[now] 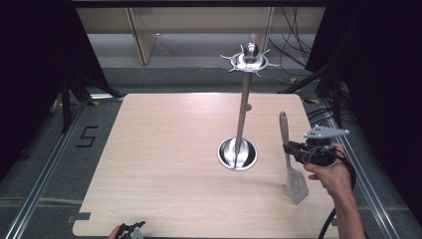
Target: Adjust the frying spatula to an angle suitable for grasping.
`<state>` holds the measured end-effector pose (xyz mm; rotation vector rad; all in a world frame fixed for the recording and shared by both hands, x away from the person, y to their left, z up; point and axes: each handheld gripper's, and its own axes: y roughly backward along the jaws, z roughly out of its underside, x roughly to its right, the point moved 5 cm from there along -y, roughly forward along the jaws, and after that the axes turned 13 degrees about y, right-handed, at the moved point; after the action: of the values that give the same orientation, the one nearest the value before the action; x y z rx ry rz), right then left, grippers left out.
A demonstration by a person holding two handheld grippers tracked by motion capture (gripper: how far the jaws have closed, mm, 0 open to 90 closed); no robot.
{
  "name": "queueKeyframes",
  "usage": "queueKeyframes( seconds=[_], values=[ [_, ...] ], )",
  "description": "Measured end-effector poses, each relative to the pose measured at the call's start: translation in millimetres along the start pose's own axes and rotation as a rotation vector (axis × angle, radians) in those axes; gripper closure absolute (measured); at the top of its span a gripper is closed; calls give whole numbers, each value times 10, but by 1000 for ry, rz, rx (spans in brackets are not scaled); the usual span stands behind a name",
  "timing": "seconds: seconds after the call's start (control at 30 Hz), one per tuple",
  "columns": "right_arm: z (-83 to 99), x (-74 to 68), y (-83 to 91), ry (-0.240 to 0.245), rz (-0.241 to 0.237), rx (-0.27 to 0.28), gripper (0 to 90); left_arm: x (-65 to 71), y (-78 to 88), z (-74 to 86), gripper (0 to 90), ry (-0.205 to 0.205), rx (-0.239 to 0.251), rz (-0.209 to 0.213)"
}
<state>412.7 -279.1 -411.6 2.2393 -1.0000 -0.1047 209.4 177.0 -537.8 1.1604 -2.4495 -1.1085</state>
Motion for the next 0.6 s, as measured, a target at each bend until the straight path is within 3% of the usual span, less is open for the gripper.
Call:
queueKeyframes(
  seconds=[0.1, 0.2, 0.37, 0.6],
  values=[
    [-36, -32, 28, -35, 4, 24, 758, -2, 1, -4, 149, 0, 2, 6],
    [-47, -35, 53, -23, -3, 19, 758, 2, -1, 2, 149, 6, 1, 6],
    [-105, -51, 107, 4, 0, 63, 758, 14, -1, 0, 149, -6, -2, -6],
    [-143, -68, 135, -14, -6, 82, 758, 13, -23, 5, 149, 4, 1, -2]
  ],
)
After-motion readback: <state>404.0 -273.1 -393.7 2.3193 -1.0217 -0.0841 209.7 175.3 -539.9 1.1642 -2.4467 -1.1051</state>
